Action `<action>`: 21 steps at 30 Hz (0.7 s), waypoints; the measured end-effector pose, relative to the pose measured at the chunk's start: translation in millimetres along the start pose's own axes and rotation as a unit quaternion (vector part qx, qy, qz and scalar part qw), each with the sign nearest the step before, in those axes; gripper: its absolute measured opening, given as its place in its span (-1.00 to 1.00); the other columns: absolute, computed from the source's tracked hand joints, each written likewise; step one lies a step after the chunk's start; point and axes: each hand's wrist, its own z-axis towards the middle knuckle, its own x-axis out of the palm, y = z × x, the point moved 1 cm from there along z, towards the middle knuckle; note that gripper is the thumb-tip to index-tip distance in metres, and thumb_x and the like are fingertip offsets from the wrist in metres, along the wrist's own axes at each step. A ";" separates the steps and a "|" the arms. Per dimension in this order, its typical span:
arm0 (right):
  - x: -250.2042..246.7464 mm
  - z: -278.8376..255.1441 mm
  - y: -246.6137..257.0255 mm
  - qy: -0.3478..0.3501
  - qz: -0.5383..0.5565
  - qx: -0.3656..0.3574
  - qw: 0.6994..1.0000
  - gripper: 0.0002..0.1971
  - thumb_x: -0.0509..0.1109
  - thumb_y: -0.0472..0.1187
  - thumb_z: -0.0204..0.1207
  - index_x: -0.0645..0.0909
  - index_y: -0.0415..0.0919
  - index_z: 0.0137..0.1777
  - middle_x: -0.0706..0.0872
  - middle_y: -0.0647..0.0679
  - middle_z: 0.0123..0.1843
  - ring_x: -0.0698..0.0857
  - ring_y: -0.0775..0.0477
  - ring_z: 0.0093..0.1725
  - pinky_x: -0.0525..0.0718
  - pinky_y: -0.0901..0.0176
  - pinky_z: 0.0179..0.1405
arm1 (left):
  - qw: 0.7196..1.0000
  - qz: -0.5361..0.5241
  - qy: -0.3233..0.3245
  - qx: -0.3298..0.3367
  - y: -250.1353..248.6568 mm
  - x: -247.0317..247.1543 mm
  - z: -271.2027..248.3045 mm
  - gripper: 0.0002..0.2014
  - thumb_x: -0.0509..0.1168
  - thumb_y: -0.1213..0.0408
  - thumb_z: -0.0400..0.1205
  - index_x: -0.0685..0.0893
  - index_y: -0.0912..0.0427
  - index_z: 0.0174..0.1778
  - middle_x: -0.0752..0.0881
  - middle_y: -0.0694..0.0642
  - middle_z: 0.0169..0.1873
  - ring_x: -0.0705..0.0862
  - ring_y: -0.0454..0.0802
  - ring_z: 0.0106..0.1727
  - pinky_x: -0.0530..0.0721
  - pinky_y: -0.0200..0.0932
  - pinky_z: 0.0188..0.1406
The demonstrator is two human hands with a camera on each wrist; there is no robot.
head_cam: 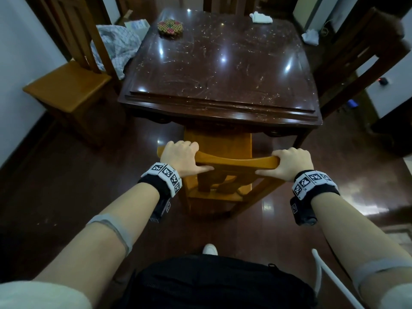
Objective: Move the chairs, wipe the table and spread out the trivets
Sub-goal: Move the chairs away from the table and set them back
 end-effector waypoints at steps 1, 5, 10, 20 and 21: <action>-0.2 -0.2 0.3 -0.001 -0.002 0.000 1.000 -0.13 -0.21 0.77 -0.06 0.53 0.05 -0.30 0.55 0.14 -0.48 0.52 0.13 -0.48 0.46 0.20 -0.36 | 1.000 0.000 0.000 0.001 0.1 -0.1 -0.1 -0.29 0.00 -0.58 0.41 0.50 0.05 -0.04 0.66 -0.02 -0.12 0.63 -0.02 -0.07 0.47 -0.10 -0.06; 1.7 1.2 -0.7 -0.001 -0.008 0.002 1.000 -0.20 -0.25 0.76 -0.05 0.42 0.09 -0.35 0.50 0.17 -0.49 0.44 0.16 -0.50 0.49 0.18 -0.32 | 1.000 0.005 -0.001 0.011 1.2 0.6 1.5 -0.27 -0.01 -0.57 0.42 0.52 0.07 0.01 0.67 -0.01 -0.09 0.64 -0.02 -0.05 0.51 -0.09 -0.05; 2.8 2.0 -0.1 0.005 -0.014 0.003 1.000 -0.10 -0.20 0.78 0.03 0.58 0.07 -0.17 0.51 0.18 -0.46 0.49 0.10 -0.45 0.50 0.17 -0.28 | 0.999 0.015 -0.005 0.032 3.7 3.0 4.8 -0.27 -0.02 -0.57 0.43 0.51 0.07 0.00 0.67 0.00 -0.10 0.65 -0.01 -0.06 0.52 -0.10 -0.10; -2.3 16.1 19.5 -0.002 0.013 0.007 1.000 -0.35 0.08 0.66 0.23 0.44 0.04 -0.33 0.48 0.16 -0.51 0.50 0.11 -0.49 0.59 0.17 -0.30 | 0.999 0.017 0.003 0.048 35.0 1.7 21.6 -0.36 0.00 -0.56 0.42 0.35 0.02 -0.12 0.64 0.00 -0.13 0.63 0.00 -0.09 0.55 -0.09 -0.11; -2.9 18.6 20.1 -0.002 0.015 0.007 1.000 -0.35 0.08 0.66 0.23 0.41 0.03 -0.37 0.49 0.15 -0.52 0.50 0.13 -0.51 0.62 0.16 -0.29 | 0.999 0.019 0.003 0.049 37.2 1.6 24.5 -0.35 0.00 -0.57 0.41 0.37 0.02 -0.12 0.64 0.00 -0.13 0.63 0.01 -0.09 0.57 -0.08 -0.10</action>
